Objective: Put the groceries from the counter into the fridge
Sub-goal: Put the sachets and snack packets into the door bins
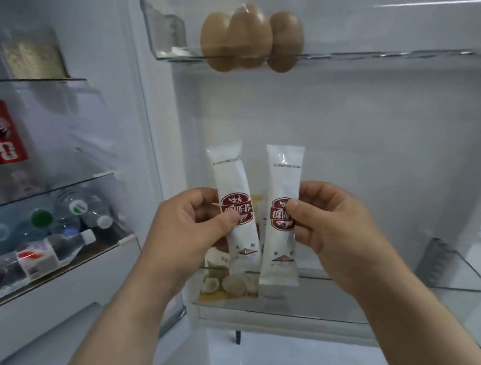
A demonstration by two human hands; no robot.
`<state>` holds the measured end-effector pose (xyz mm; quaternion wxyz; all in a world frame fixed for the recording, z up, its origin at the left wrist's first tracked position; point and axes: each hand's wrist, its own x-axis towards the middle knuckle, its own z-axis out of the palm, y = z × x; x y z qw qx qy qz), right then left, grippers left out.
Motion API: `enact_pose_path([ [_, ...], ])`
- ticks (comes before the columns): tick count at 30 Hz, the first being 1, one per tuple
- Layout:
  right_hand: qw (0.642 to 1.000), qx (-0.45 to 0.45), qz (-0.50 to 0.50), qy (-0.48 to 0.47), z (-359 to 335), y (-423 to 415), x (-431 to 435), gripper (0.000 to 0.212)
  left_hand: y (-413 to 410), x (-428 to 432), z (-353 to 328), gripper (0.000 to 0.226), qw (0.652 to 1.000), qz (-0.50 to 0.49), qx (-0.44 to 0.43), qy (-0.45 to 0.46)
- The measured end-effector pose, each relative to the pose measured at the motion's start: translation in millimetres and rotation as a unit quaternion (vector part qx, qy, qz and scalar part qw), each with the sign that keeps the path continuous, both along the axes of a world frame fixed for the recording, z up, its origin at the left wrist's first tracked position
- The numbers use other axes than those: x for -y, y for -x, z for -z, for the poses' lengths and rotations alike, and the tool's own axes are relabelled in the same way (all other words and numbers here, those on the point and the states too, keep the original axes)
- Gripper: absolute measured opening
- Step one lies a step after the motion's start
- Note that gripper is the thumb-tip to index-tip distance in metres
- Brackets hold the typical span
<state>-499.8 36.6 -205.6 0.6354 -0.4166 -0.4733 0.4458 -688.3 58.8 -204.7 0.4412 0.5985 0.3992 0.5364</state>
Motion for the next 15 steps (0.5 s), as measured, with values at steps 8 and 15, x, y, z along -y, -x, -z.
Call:
enact_pose_path([
  [8,0.997,-0.003,0.075,-0.027,-6.0,-33.3,4.7,0.014,-31.9,-19.9,3.6,0.02,0.997,0.045,-0.059,0.011],
  [15,0.992,0.063,0.101,0.032,2.5,-46.8,1.5,0.013,-41.5,-35.2,15.2,0.006,0.991,0.079,-0.088,0.065],
])
